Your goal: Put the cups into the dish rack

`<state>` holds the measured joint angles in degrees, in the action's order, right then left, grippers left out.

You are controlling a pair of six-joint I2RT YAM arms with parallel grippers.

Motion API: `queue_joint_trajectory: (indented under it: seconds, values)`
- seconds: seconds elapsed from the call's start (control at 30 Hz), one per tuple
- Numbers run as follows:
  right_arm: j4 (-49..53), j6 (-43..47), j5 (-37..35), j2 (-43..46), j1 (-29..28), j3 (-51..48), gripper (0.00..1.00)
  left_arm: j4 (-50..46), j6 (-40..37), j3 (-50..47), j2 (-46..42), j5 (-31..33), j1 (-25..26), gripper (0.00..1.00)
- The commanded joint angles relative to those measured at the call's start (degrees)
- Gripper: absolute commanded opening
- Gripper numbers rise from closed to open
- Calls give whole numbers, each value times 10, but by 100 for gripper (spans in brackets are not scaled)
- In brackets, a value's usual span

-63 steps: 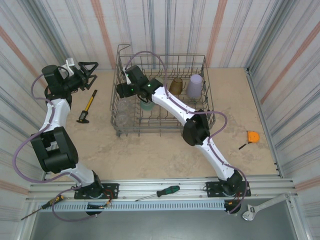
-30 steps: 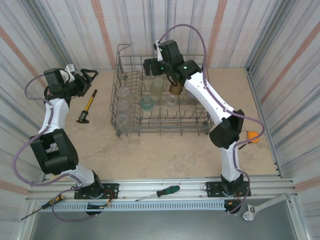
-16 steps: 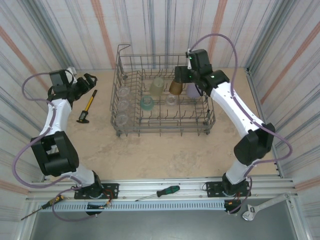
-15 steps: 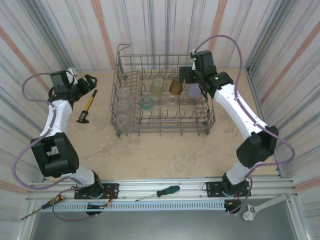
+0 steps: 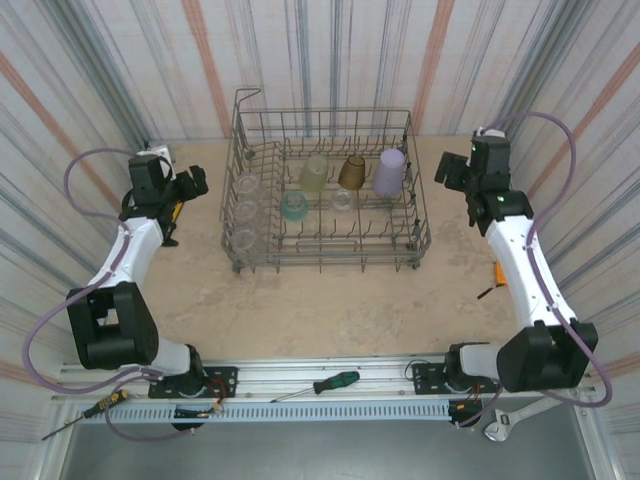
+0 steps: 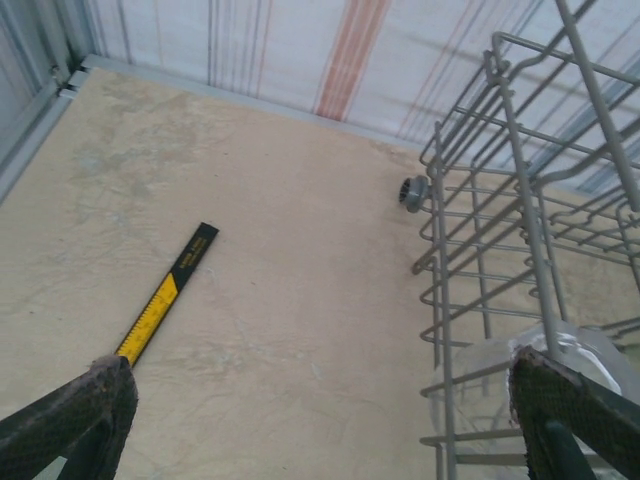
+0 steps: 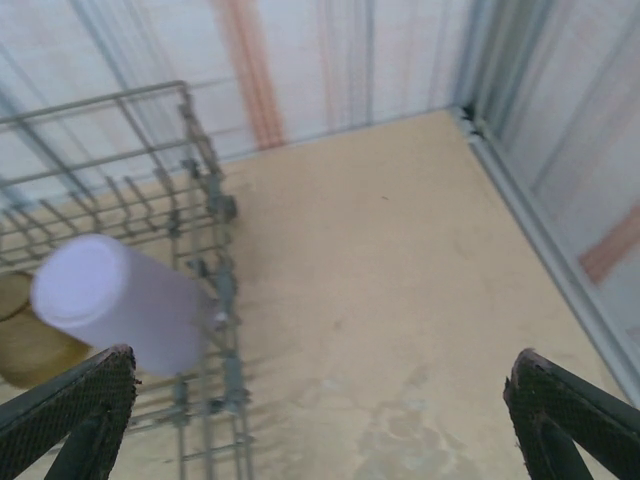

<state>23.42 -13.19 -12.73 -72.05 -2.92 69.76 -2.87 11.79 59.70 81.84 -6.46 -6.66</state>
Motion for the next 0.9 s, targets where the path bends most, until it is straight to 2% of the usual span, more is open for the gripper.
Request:
queue_joint_trajectory:
  seconds: [0.0, 0.07, 0.3, 0.5, 0.67, 0.77, 0.87]
  values:
    - [-34, 2, -26, 45, 28, -41, 99, 36, -4, -35, -3, 23, -2, 99]
    - [-34, 2, -46, 63, 44, -63, 99, 74, -4, -70, -4, 42, -2, 99]
    - [-96, 4, -26, 118, 97, -172, 99, 139, -14, -162, -30, 84, -1, 99]
    - [-138, -6, 6, 149, 133, -242, 99, 134, -48, -197, -44, 147, 29, 99]
    - [-167, -5, 13, 150, 138, -286, 99, 154, -56, -221, -38, 193, 47, 99]
    - [-193, -5, 31, 150, 138, -318, 99, 197, -52, -248, -38, 201, 48, 99]
    - [-226, -6, 37, 172, 138, -353, 99, 229, -43, -267, -34, 237, 56, 99]
